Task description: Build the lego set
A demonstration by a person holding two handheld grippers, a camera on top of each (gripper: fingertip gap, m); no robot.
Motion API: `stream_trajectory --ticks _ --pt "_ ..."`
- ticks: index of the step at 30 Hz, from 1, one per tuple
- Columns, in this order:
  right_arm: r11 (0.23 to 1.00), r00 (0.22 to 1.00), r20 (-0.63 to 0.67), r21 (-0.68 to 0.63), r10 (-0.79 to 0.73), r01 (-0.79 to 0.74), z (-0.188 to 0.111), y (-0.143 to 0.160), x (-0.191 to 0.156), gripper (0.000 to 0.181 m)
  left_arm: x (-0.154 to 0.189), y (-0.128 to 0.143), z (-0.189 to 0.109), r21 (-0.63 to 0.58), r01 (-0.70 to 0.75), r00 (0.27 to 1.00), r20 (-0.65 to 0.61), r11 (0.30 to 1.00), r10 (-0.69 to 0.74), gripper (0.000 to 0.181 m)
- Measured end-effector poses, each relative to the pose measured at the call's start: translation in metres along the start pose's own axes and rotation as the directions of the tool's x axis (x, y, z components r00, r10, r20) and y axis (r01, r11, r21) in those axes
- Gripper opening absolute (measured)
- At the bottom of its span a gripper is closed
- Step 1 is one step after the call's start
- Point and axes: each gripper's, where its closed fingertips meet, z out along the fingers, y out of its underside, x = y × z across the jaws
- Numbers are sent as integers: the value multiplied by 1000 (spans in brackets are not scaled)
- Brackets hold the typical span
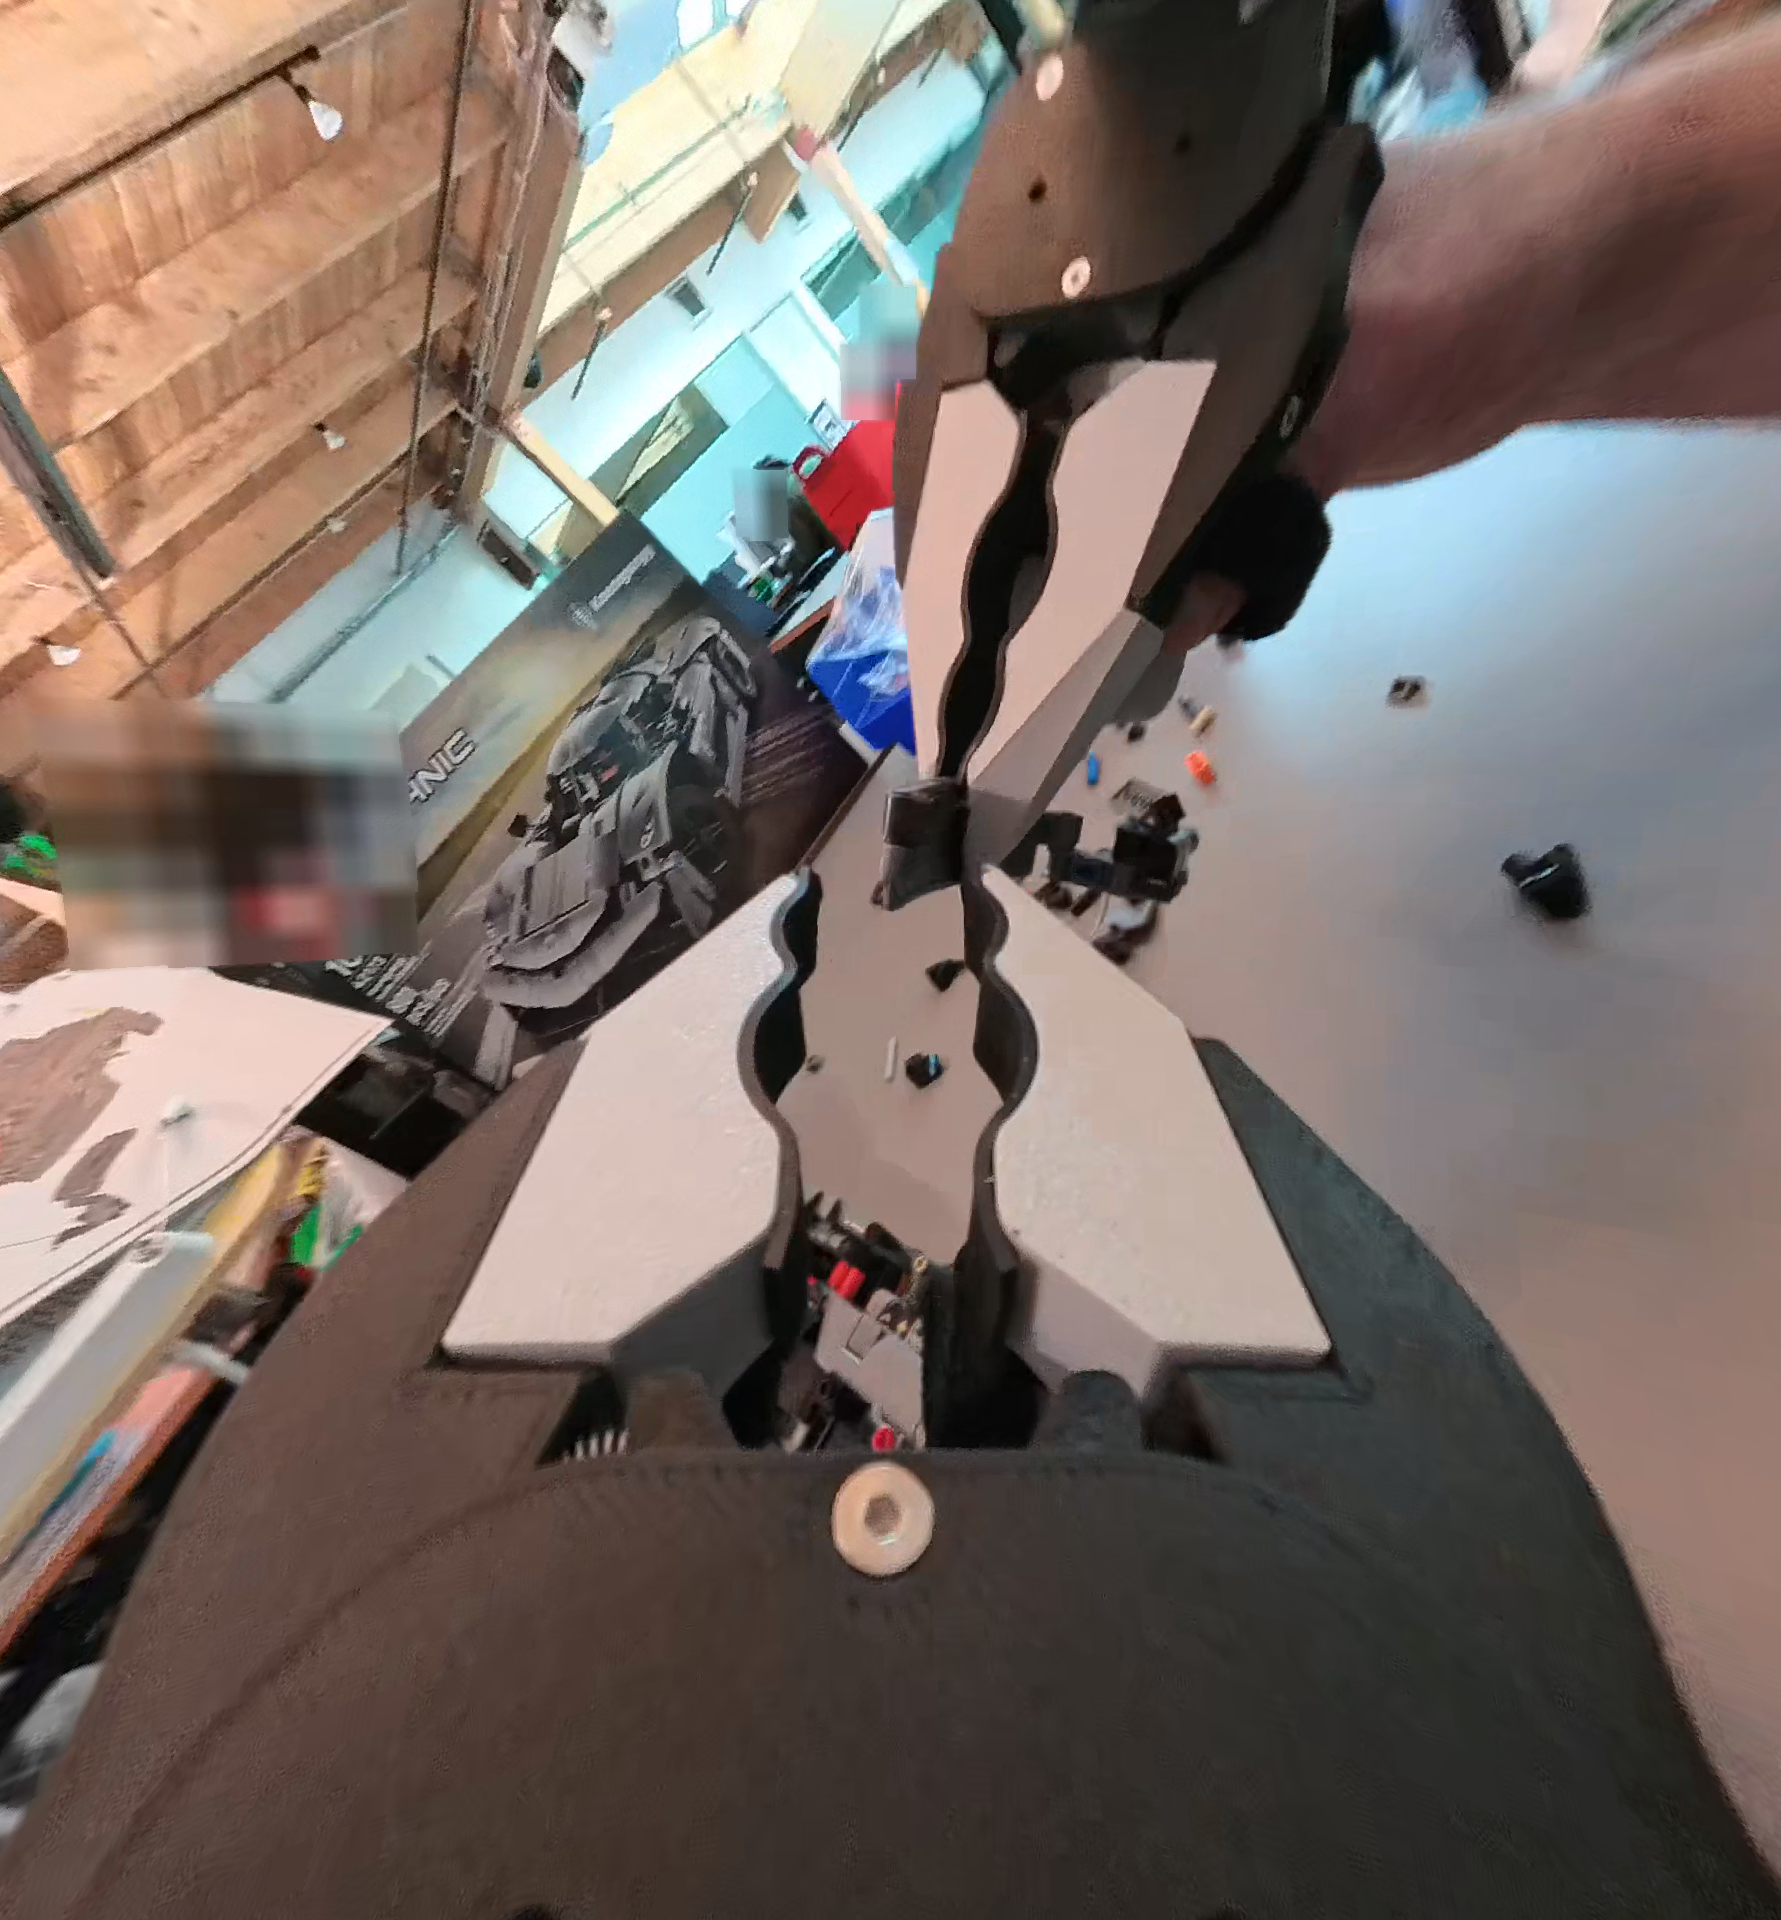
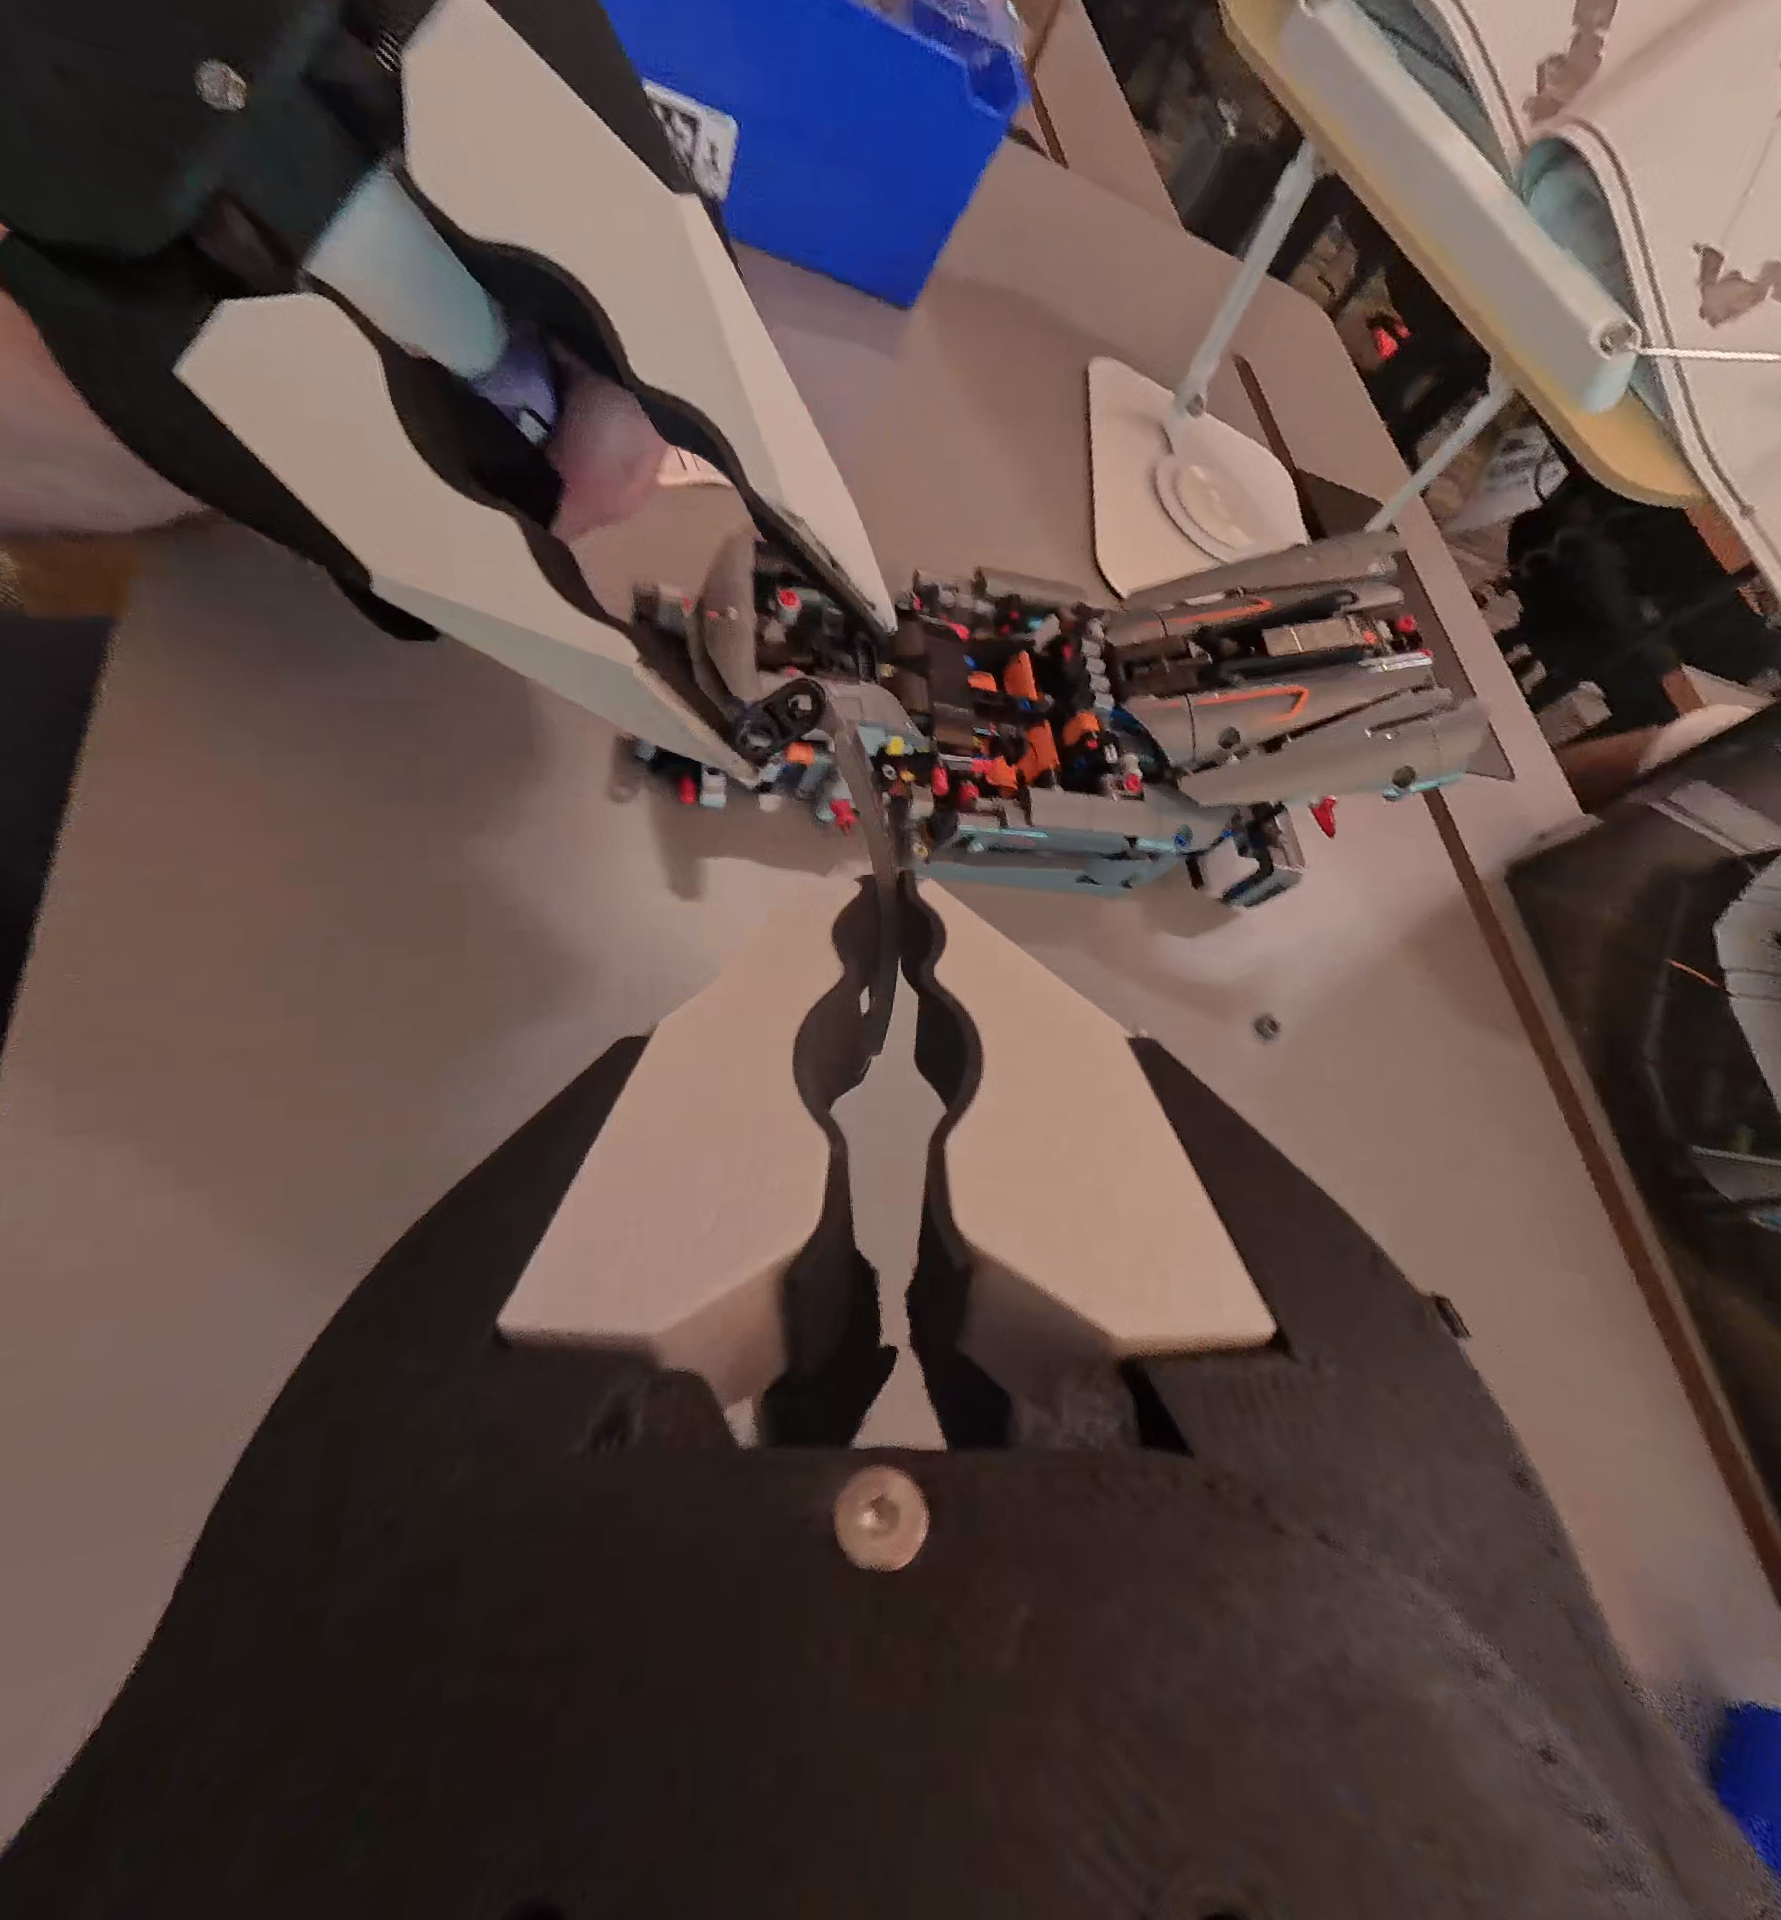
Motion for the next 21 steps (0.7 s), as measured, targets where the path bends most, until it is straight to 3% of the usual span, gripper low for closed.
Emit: stream_trajectory --ticks 6,8,21 --pt "995 997 -57 -91 -44 39 11 14 1 0 9 9 12 -99 -150 987 49 984 156 21" --pt "994 996 -70 -97 -56 49 13 14 1 0 9 12 14 -115 -145 987 47 983 151 13" --pt "977 983 -51 -132 -178 170 13 27 -7 0 30 19 12 -95 -98 987 -139 991 84 14"
